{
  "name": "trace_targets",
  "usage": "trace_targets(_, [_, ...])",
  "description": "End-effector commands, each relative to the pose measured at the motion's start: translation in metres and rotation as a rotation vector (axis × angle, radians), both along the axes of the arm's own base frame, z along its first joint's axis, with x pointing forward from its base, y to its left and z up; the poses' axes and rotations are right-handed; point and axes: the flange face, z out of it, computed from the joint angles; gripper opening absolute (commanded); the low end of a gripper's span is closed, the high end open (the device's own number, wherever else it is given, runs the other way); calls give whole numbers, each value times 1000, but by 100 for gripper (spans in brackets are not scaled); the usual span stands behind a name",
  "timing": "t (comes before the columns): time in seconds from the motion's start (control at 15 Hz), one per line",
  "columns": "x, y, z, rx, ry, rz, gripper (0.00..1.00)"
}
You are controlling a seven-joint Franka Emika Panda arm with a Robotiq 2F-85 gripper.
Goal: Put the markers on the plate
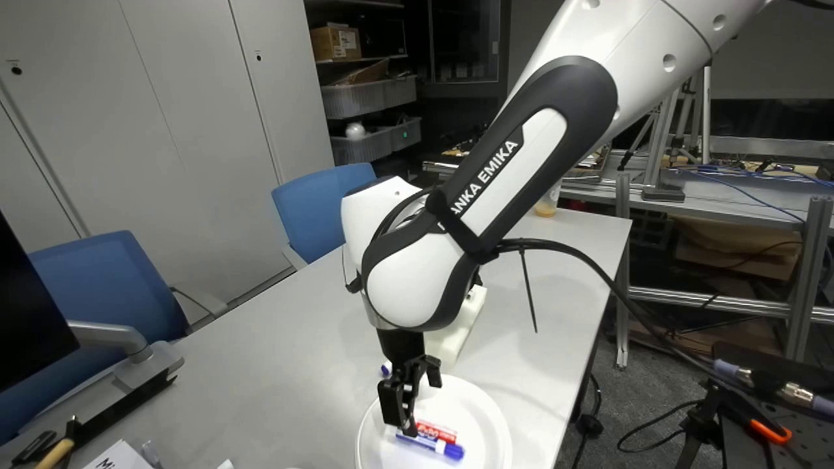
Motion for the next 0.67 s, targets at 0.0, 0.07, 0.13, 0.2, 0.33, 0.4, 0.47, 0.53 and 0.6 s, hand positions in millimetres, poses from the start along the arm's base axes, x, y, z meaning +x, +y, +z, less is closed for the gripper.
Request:
trace_targets(0.0, [9,-7,27,-4,9,56,100])
trace_targets(0.07, [12,-11,31,-9,30,94,100])
trace_targets(0.13, [15,-14,34,0,47,133,100])
trace_targets(0.2, [19,-19,35,16,69,190,100])
trace_targets(0.33, [28,-34,37,34,93,294,100])
trace_targets(0.4, [33,-40,39,35,96,342,100])
trace_targets(0.47, [38,-47,41,32,97,387,100])
trace_targets(0.53, [44,-54,44,19,97,443,100])
trace_targets(0.6, [50,-59,46,9,99,496,100])
